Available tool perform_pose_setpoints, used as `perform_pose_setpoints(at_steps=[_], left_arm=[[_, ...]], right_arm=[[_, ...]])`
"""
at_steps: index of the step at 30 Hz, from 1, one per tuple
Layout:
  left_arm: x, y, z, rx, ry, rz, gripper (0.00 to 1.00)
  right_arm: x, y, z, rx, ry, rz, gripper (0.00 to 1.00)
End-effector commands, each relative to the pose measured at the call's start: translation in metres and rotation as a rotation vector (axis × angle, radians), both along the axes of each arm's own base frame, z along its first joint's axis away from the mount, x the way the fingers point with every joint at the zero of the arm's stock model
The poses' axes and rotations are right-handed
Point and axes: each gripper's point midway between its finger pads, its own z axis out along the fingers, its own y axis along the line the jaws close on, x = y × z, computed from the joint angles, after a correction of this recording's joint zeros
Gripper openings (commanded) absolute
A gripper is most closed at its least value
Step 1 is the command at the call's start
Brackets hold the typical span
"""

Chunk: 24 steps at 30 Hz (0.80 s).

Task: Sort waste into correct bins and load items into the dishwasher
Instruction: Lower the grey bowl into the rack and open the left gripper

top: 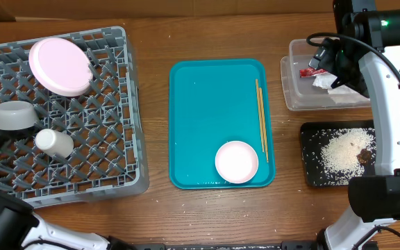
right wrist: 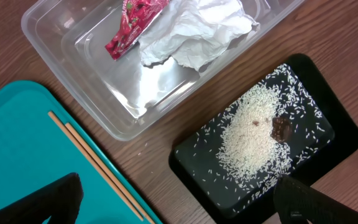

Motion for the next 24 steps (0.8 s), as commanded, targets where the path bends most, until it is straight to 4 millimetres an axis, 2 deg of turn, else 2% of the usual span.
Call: perform_pose_setpoints(at_steps=[1, 4, 7, 16, 19, 21, 24], left_arm=[[0.016, -0.01, 0.042, 0.137, -0.053, -0.053, 0.04], [0.028, -0.018, 0.04, 0.189, -0.035, -0.097, 0.04], [0.041, -0.02, 0.028, 0.306, 0.055, -0.147, 0.04], [0.092, -0.01, 0.016, 0.627, 0.151, -0.2, 0.04], [0.095, -0.001, 0.005, 0.689, 0.234, -0.173, 0.04], [0.088, 0.012, -0.005, 0.737, 0.328, -0.124, 0.04], [0.087, 0.017, -0.02, 0.731, 0.365, -0.129, 0.04]], right_arm=[[-0.001, -0.001, 0.014, -0.002, -0.042, 0.006, 1.0], [-0.001, -0.001, 0.014, -0.002, -0.042, 0.006, 1.0], [-0.001, -0.001, 0.014, -0.001, -0.042, 0.006, 1.0], [-0.001, -0.001, 0.014, -0.001, -0.042, 0.006, 1.0], [-0.001, -0.001, 0.014, -0.001, -0.042, 0.006, 1.0], [-0.001, -0.001, 0.014, -0.001, -0.042, 0.006, 1.0], [-0.001, -0.001, 0.014, -0.002, -0.042, 0.006, 1.0]])
